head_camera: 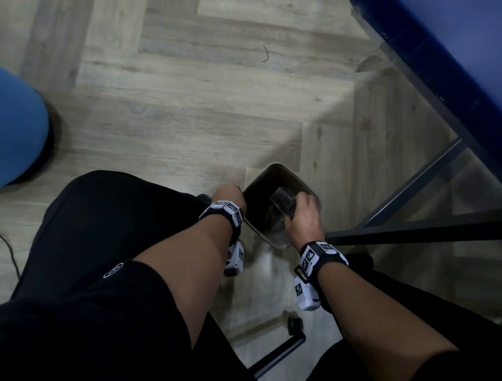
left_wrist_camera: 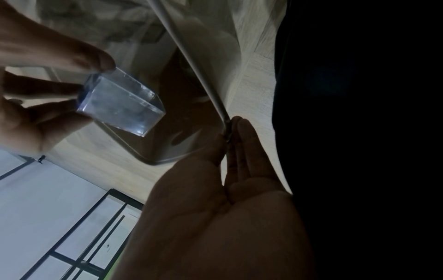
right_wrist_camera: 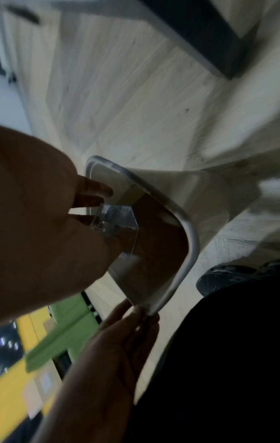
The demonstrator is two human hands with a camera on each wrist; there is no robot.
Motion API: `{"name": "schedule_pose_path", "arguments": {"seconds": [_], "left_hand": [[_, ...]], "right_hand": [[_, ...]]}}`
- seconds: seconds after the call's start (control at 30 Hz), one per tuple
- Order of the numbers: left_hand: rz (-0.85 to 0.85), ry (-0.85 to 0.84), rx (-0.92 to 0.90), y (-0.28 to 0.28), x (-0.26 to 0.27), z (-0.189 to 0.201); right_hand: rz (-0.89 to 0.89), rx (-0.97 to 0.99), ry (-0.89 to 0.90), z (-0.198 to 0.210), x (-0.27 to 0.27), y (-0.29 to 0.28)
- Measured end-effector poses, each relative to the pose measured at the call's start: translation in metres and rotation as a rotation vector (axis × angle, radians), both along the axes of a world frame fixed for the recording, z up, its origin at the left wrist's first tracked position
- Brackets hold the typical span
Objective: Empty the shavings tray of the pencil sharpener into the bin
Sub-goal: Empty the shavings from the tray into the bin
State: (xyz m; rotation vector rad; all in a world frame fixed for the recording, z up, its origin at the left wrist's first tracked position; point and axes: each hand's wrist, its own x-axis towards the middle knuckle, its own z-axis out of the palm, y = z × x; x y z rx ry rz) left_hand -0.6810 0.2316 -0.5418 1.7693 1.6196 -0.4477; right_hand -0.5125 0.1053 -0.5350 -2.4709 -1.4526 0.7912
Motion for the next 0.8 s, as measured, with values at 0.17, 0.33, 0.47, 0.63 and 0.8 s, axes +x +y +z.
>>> {"name": "schedule_pose_path", "arguments": {"seconds": [0.17, 0.33, 0.47, 0.63, 0.8], "left_hand": [[0.027, -0.01, 0.016, -0.0006, -0.0004, -0.0029], [0.027, -0.019, 0.013, -0.0003, -0.0004, -0.0038], [0.029, -0.017, 0.016, -0.0006, -0.0009, -0.0033], [0.031, -0.011, 0.025, -0.0013, -0.0002, -0.0031], [0.044, -0.015, 0.021, -0.0002, 0.0001, -0.0038]], "right_hand": [[0.089, -0.013, -0.054, -0.0019, -0.0062, 0.0027], [0.104, -0.004, -0.061, -0.0017, -0.0095, 0.001], [0.084, 0.005, -0.055, -0.0029, -0.0099, -0.0012], [0.073, -0.01, -0.048, -0.002, -0.0071, -0.0002], [0.079, -0.026, 0.002, -0.0021, -0.0055, -0.0002]]}}
